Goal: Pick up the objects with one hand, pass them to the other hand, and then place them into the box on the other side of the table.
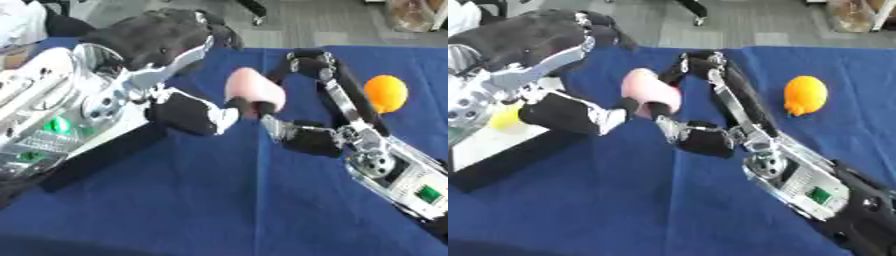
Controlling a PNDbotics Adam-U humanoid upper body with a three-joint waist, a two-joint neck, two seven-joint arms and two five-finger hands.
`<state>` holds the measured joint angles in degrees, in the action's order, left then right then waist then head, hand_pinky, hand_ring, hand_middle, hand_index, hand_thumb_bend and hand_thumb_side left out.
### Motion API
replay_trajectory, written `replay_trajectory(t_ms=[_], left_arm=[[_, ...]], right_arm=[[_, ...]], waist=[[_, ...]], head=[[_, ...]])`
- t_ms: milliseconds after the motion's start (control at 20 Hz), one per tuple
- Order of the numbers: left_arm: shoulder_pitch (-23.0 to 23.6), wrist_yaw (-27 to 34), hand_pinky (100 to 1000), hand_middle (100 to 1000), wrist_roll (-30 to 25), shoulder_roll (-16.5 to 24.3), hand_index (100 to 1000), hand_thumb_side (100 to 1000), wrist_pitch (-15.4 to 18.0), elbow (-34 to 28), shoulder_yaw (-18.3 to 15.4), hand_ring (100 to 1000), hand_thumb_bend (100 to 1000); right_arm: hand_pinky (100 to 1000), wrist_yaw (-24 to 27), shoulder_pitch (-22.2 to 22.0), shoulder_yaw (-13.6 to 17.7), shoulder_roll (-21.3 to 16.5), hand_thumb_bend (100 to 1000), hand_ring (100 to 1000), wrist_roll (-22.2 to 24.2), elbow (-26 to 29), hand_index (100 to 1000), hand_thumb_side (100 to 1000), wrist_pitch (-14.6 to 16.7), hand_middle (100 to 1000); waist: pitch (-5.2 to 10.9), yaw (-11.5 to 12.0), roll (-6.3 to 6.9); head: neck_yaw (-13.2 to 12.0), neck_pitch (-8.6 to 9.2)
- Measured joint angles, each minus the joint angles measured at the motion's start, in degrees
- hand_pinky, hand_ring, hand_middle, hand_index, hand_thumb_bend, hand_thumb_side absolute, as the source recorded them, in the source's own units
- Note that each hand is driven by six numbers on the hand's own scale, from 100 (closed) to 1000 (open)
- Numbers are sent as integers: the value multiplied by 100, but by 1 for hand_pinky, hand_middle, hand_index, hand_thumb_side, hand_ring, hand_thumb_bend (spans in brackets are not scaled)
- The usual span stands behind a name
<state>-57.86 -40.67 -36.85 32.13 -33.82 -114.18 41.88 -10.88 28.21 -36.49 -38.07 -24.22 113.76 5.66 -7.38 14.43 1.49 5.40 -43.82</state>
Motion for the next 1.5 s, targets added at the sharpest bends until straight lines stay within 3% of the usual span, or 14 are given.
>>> replay_trajectory(t_ms=[300, 600, 950, 1000, 1100, 1350, 1500], left_arm=[[17, 76, 878, 794, 8, -24, 899, 597, -8, 1, 35, 825, 229], [38, 131, 881, 795, -48, -49, 908, 691, 48, 78, 75, 829, 249], [42, 134, 880, 792, -150, -101, 908, 684, 150, 216, 107, 827, 251], [44, 134, 870, 740, -150, -102, 833, 582, 150, 220, 107, 801, 168], [56, 163, 866, 726, -114, -133, 804, 530, 114, 246, 107, 793, 149], [89, 407, 827, 613, 109, -206, 670, 239, -109, 329, 121, 730, 100], [96, 673, 786, 529, 307, -253, 577, 244, -307, 388, 137, 663, 100]], right_arm=[[648, -4, 0, -3, 0, 145, 533, -8, 0, 574, 100, 58, 424], [648, -51, 0, -35, 0, 147, 533, 6, 0, 573, 100, 126, 424], [648, -96, 0, -36, 0, 150, 533, 25, -3, 573, 100, 219, 424], [647, -98, 0, -36, 0, 153, 532, 23, -4, 573, 100, 223, 423], [647, -103, 0, -42, 0, 156, 532, 22, -4, 572, 100, 235, 423], [646, -137, -2, -71, 1, 160, 532, 25, -6, 571, 100, 273, 422], [649, -166, -4, -81, 3, 161, 534, 30, -6, 574, 100, 289, 425]], waist=[[-20, -25, 0], [-57, -27, 0], [-60, -27, 0], [-62, -27, 0], [-73, -27, 0], [-81, -30, 0], [-81, -33, 0]], head=[[-3, 0], [-23, 0], [-49, 0], [-50, 0], [-53, -1], [-63, -15], [-64, -18]])
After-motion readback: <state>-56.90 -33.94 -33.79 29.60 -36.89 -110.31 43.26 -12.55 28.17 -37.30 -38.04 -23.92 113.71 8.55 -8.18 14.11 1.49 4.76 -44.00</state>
